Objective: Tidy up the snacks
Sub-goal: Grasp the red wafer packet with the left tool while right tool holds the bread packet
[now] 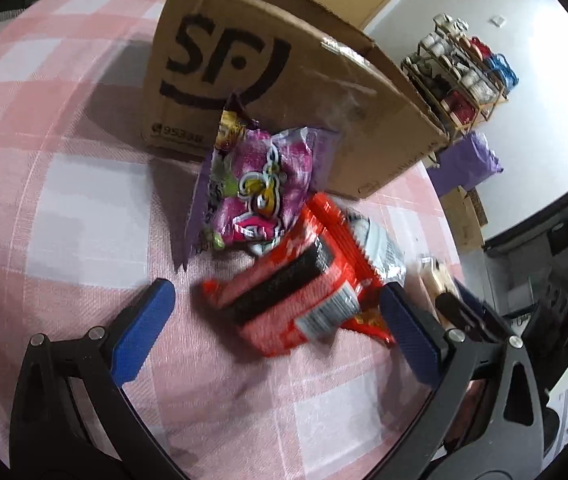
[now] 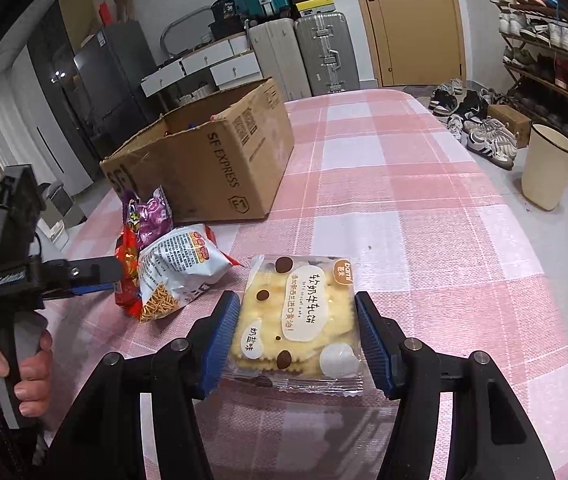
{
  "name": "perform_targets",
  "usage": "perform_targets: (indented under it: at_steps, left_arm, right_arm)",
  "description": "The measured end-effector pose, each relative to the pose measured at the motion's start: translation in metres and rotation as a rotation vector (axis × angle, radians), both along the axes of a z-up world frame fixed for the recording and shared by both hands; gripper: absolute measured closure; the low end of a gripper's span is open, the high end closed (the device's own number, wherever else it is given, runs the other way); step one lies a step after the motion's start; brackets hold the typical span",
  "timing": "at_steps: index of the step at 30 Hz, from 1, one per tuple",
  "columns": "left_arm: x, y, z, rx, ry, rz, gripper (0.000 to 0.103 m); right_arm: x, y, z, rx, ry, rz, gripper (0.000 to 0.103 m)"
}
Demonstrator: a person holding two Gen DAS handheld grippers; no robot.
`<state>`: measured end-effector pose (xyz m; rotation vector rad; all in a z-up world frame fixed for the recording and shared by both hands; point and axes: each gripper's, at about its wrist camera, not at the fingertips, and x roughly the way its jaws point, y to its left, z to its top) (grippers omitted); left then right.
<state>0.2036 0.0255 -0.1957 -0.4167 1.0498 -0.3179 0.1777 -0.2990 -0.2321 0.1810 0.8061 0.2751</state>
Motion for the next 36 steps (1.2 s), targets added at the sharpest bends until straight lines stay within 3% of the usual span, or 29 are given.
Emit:
perform_targets:
  at_steps: [6, 8, 11, 22, 36]
  left_arm:
    - [0.011, -0.008, -0.004, 0.053, -0.007, 0.004, 0.023]
    - [0.010, -0.011, -0.005, 0.085, -0.008, -0.003, 0.045]
    - [0.005, -0.015, -0.008, 0.089, -0.013, -0.027, 0.058]
    - [-0.011, -0.014, 0.002, 0.121, -0.055, -0.022, 0.059]
    - [-0.019, -0.021, 0.058, 0.170, -0.195, -0.037, 0.059]
  right_arm:
    - [-0.002, -0.004, 0.001, 0.012, -0.004, -0.003, 0.044]
    - [-0.002, -0.004, 0.001, 0.016, -0.005, -0.003, 0.044]
    - [-0.003, -0.004, 0.001, 0.018, -0.006, -0.004, 0.044]
    - [-0.012, 0.000, 0.017, 0.014, -0.046, 0.001, 0.044]
    - [-0.017, 0.017, 0.074, 0.048, -0.155, 0.048, 0.044]
